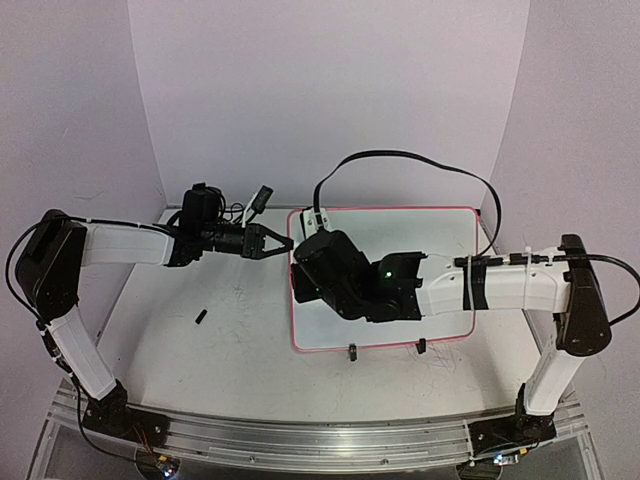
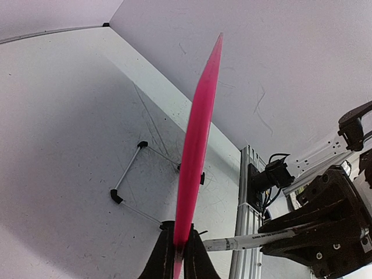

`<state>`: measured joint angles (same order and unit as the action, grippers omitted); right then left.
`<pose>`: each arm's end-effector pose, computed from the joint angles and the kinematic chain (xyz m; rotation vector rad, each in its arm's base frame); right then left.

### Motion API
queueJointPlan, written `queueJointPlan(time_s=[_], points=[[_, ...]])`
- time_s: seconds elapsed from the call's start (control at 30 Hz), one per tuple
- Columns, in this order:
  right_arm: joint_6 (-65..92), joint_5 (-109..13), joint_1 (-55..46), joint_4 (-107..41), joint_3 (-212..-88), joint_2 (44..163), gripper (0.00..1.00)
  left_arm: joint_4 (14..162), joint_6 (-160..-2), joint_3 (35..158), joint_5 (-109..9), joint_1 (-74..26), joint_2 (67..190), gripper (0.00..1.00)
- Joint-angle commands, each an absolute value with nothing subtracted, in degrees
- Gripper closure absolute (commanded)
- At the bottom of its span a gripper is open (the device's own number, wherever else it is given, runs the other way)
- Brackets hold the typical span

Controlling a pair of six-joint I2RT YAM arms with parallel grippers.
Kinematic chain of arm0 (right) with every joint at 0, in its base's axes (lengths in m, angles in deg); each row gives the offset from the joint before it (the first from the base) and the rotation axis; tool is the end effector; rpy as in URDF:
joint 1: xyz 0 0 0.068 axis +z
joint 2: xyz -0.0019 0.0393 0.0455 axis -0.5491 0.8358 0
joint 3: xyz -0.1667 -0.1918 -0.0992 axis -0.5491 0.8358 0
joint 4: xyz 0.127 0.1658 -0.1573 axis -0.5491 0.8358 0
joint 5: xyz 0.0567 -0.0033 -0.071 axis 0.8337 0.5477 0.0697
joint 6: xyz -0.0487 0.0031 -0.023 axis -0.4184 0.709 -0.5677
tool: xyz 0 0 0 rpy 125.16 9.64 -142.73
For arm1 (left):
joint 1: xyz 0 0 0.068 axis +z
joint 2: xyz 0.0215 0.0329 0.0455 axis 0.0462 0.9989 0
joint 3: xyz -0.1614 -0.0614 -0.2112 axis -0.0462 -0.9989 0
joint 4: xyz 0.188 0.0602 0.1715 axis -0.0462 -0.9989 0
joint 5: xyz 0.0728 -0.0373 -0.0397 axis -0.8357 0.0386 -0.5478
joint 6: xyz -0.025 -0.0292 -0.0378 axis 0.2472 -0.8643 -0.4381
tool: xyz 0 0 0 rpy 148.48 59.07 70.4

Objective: Write a sentence on the whiteboard

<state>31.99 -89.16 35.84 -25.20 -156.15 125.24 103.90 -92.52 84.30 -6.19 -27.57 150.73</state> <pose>0.1679 0.3854 0.2852 -0.4219 1.9796 0.4325 0.3112 -0.2138 0.2425 0.8004 1.8907 -1.4637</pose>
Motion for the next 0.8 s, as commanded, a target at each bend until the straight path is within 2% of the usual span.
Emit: queueJointPlan(time_s=[0.0,0.77], points=[[33.4,-91.6,35.2,-26.0,-155.2,123.7,1.0,104.8,-94.0,84.1,-4.6,-27.9,149.1,0.98],[36.1,-94.3,34.5,-24.7,-153.0,121.5,1.0,105.0,-94.1,84.0,-4.5,-27.9,149.4,0.99]])
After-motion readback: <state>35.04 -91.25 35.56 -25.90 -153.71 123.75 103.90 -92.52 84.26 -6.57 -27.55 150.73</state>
